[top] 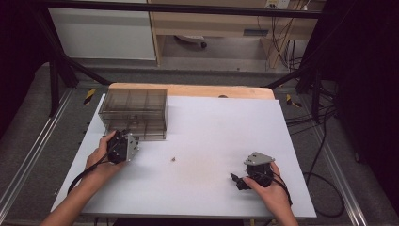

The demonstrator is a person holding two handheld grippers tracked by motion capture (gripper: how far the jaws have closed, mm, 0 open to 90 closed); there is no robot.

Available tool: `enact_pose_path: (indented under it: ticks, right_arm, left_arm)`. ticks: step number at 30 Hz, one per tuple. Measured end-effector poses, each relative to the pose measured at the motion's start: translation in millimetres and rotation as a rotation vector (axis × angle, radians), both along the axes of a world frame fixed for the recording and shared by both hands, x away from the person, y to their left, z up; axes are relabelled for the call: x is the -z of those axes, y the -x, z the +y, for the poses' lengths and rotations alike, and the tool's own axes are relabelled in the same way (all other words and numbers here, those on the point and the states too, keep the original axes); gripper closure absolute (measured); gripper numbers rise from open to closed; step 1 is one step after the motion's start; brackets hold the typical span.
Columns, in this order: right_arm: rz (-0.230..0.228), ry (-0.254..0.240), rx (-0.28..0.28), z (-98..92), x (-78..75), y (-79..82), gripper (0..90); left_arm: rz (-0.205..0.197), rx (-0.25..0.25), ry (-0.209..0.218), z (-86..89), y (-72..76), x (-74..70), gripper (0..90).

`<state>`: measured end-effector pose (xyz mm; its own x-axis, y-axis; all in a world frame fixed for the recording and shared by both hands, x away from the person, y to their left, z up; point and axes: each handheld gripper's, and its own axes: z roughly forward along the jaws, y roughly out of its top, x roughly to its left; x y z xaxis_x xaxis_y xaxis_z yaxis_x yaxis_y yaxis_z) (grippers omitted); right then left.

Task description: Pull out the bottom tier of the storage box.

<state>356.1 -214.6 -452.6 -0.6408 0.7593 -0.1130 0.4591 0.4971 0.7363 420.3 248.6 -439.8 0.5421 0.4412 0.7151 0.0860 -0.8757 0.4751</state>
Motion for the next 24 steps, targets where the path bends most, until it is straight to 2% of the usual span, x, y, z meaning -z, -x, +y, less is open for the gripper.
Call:
enact_pose_path:
  ticks: [1,2,5,8,12,13,15,19,24]
  right_arm:
    - [0.001,0.0,-0.001,0.1,0.1,-0.3,4.0]
    - [0.001,0.0,-0.001,0.1,0.1,-0.3,4.0]
    - [0.004,-0.001,-0.001,0.2,0.5,-0.6,4.0]
    - [0.002,0.0,-0.001,-0.3,0.5,-0.9,4.0]
    - [0.006,0.002,0.0,0.0,1.2,-1.1,4.0]
    - [0.006,0.002,0.0,0.0,1.2,-1.1,4.0]
    - [0.006,0.003,-0.001,0.4,1.4,-1.2,4.0]
    - [0.006,0.003,-0.001,0.6,1.7,-1.6,4.0]
    - [0.007,0.001,-0.001,0.3,1.8,-1.3,4.0]
  left_arm:
    - [0.04,-0.007,0.052,0.5,-5.3,-2.7,36.6]
    - [0.04,-0.007,0.052,0.5,-5.3,-2.7,36.0]
    - [0.078,-0.004,0.122,-0.4,-10.9,-6.8,34.9]
    - [0.088,0.012,0.128,-2.4,-12.1,-9.0,33.1]
    - [0.12,0.046,0.157,-7.2,-16.2,-14.9,33.1]
    - [0.12,0.046,0.157,-7.2,-16.2,-14.9,32.8]
    - [0.143,0.053,0.195,-8.8,-19.1,-17.8,32.8]
    - [0.167,0.064,0.214,-11.1,-21.7,-19.8,32.1]
    - [0.173,0.063,0.231,-12.0,-23.8,-21.5,31.6]
